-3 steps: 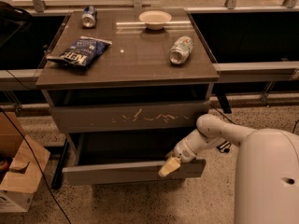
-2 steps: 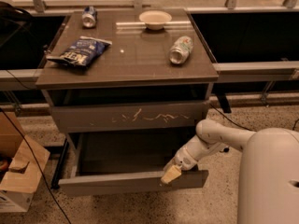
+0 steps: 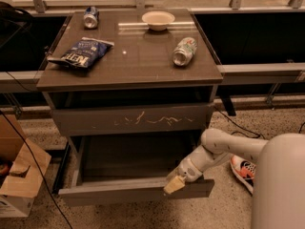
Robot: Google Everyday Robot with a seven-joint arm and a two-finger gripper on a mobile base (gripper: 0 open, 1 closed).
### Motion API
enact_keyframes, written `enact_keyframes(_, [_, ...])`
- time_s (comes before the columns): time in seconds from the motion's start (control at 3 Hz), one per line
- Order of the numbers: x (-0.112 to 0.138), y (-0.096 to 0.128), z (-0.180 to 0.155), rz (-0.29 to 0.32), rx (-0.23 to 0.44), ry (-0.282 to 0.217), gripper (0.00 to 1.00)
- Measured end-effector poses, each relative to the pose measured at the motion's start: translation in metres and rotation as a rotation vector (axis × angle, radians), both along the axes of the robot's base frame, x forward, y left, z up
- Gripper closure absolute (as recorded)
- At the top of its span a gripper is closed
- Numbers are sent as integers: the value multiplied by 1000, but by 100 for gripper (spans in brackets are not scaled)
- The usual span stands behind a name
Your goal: Open middle drawer
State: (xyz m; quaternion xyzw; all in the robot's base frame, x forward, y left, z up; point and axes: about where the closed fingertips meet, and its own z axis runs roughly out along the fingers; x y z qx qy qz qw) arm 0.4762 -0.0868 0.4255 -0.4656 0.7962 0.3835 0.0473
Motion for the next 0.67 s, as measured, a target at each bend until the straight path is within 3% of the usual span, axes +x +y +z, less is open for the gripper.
enact_keyframes(0.33, [-4,-1,1,-3,-3,6,3])
enact_keyframes(0.67, [-48,-9,-4,-30,-24,54,0])
